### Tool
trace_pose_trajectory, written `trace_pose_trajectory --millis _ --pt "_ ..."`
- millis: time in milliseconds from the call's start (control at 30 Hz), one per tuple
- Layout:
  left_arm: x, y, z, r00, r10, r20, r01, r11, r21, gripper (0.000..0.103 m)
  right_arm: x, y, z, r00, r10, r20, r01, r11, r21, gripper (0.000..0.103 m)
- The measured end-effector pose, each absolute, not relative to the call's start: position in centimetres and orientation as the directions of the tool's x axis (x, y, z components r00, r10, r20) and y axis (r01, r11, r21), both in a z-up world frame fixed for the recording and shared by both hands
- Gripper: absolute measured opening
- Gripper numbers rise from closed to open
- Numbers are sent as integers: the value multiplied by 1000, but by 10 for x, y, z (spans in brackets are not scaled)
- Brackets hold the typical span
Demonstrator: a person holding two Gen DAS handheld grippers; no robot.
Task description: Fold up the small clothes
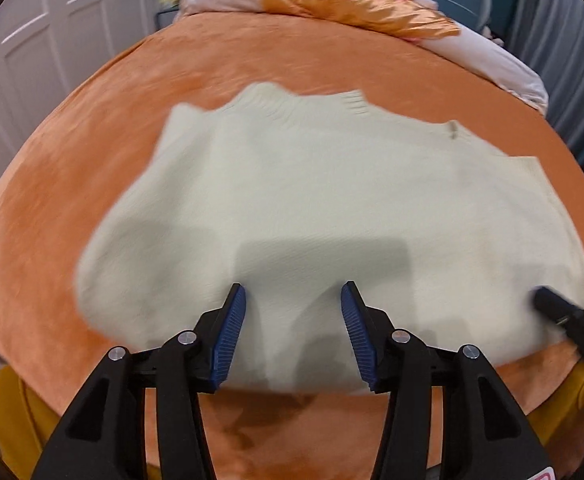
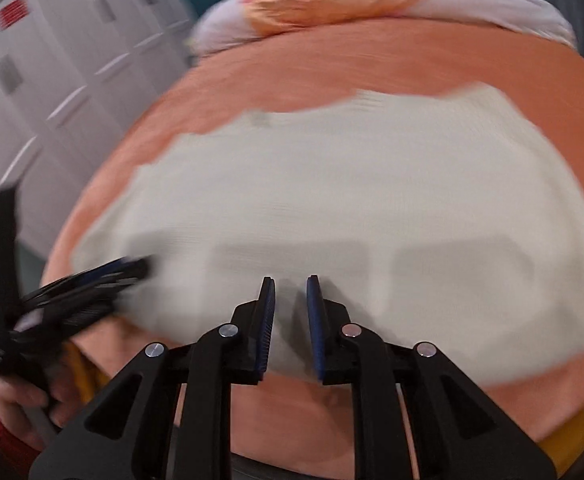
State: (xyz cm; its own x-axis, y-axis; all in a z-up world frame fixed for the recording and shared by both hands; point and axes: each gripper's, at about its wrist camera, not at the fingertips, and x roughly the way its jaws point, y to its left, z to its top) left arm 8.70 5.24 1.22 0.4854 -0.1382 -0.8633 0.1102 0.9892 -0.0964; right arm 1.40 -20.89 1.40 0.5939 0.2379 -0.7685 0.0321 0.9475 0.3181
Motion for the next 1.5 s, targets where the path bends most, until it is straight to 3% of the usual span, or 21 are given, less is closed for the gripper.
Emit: trace_pose_trajectory --millis 133,167,200,267,400,500,600,633,733,833,933,1067,1267,1300,1400,1433,1467,1500 --pt "76 71 11 501 -117 -857 110 991 -71 45 -22 -291 1 581 94 -808 247 926 285 12" --pt "72 75 11 503 -114 -857 108 992 -69 45 -29 -304 0 581 83 -810 275 916 291 2" --pt "69 77 9 505 -111 -856 106 992 -66 45 -40 -321 -4 584 93 -806 312 892 329 0" --pt "66 77 9 507 -108 -855 106 992 -63 45 -55 -348 -7 591 140 -794 378 822 427 0" --pt "61 81 14 512 -104 -853 86 994 -69 45 -60 -350 -2 583 98 -807 411 821 397 0" --pt "56 95 30 518 -123 -847 36 992 -122 45 -58 -335 10 583 13 -812 402 864 303 7" --pt "64 112 51 566 -89 -820 -14 993 -117 53 -54 -335 28 622 -32 -782 372 891 259 29" --pt "73 117 57 576 -100 -811 -13 991 -132 54 -48 -337 33 631 -33 -775 361 896 257 35" --pt "104 125 68 579 -134 -804 -25 983 -182 57 -17 -351 49 665 -15 -747 348 890 293 38" --pt "146 123 75 589 -178 -788 -17 972 -233 62 11 -364 59 693 -1 -721 353 872 338 51" --pt "189 113 68 580 -197 -790 5 971 -239 63 52 -377 62 702 1 -712 362 861 357 53" --pt "238 110 37 500 -238 -833 -16 959 -284 63 94 -387 51 686 26 -727 366 852 375 65" --pt "275 108 4 426 -310 -850 -44 931 -362 62 145 -394 26 638 42 -769 375 855 357 66" --pt "277 106 3 430 -310 -848 -38 932 -360 61 154 -394 19 622 54 -781 377 854 359 66" --pt "282 100 -2 418 -312 -853 -3 939 -344 30 170 -391 6 592 52 -804 381 861 336 66" --pt "281 99 -3 427 -315 -848 8 939 -345 22 172 -390 5 588 52 -807 375 866 329 56" --pt "282 99 -2 439 -317 -841 20 939 -343 16 174 -387 5 589 54 -806 358 877 320 32" --pt "281 97 1 452 -309 -837 33 943 -330 12 175 -384 6 597 65 -800 333 887 321 15"
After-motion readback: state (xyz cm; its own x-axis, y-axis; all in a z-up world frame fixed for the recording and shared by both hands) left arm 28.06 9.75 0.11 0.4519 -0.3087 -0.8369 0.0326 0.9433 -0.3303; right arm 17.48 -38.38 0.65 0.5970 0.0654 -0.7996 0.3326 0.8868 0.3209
